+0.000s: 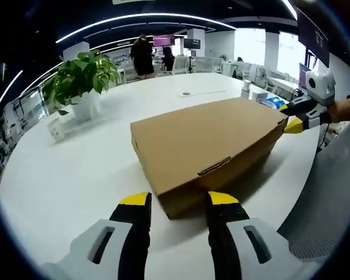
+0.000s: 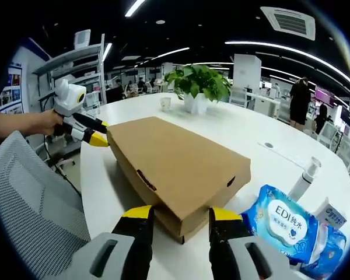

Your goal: Operate the shoe box by opening the lid, removing the specified soft item, and placing it in the target area until the item is outside and the box remains undamaged.

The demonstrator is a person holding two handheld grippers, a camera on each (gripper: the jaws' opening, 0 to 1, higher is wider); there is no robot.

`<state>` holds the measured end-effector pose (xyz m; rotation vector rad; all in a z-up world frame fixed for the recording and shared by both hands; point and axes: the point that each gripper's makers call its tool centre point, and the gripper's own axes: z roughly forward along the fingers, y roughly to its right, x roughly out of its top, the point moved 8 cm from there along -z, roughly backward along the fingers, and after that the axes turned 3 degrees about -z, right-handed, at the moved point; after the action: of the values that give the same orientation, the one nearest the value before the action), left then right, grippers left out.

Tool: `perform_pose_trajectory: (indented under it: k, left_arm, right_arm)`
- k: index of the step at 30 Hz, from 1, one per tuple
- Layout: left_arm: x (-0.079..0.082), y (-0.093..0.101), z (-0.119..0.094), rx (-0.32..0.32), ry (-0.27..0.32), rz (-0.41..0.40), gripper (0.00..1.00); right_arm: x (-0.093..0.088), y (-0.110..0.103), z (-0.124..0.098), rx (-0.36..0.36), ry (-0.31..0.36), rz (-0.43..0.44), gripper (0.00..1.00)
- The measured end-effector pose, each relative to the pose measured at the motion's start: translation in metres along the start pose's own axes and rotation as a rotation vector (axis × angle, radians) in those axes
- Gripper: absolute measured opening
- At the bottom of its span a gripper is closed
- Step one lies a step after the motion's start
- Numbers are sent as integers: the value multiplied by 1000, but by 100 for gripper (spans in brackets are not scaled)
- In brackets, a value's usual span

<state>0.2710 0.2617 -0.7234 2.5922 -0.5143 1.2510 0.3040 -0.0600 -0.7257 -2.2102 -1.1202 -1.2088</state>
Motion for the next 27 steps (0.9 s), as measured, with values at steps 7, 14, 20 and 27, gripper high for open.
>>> perform_pose_trajectory:
  k: [7,14,20,27]
  left_arm:
    - [-1,0,7,3,-13,14,38]
    - [-4,0,10,1,-26,17,37]
    - [-4,-1,14,4,-39,22,37]
    - [0,-2,18,2,-41,23,37]
  right_arm:
    - [-3,0,3,-5,-7,5,35]
    - [-7,0,6,-10,-18,-7,35]
    - [-8,2,9,-12,-26,-23,35]
    - [-7,5,11,-14,-27,-24,34]
